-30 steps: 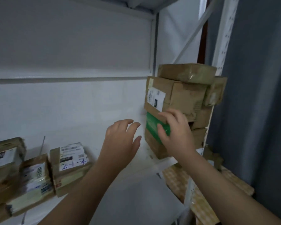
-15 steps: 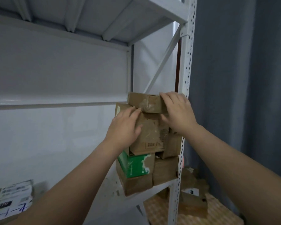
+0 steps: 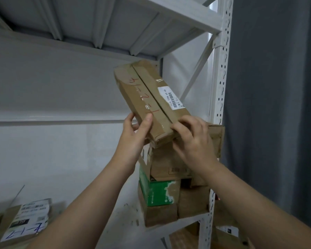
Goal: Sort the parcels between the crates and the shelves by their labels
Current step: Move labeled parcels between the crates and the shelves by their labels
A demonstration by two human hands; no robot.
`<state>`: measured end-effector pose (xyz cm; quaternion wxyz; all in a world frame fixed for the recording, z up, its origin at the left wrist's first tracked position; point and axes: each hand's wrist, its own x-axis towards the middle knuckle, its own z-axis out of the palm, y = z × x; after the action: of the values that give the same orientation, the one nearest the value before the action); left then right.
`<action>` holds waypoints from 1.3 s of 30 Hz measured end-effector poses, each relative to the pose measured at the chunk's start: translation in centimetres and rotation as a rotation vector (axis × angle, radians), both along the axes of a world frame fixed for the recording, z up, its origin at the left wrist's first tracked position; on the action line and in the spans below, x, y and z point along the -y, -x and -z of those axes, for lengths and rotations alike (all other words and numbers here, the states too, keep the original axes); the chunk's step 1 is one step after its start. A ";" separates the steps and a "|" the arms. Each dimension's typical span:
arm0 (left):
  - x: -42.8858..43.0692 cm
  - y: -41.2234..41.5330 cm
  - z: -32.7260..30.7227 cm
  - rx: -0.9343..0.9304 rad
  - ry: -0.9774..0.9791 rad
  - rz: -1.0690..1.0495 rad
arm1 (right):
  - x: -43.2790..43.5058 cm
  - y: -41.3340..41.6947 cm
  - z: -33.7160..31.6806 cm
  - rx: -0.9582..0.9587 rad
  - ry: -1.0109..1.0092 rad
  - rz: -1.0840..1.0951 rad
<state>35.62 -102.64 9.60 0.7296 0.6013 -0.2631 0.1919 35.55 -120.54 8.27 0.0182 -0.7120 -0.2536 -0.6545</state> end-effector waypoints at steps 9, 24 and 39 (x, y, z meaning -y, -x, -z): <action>-9.0 1.4 3.9 -0.068 0.150 -0.227 | -8.3 1.0 3.0 -0.431 -0.052 -0.371; -22.5 5.8 10.8 0.612 -1.044 -1.146 | -27.4 3.0 5.3 -1.141 -1.373 -1.253; -31.7 7.8 13.3 -0.343 -0.136 -0.234 | -31.2 4.1 9.2 -1.146 -1.386 -1.374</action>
<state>27.78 -70.93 -3.74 0.6943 0.6993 -0.0761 0.1520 31.49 -89.36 -0.92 0.8782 -0.4533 -0.1281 -0.0827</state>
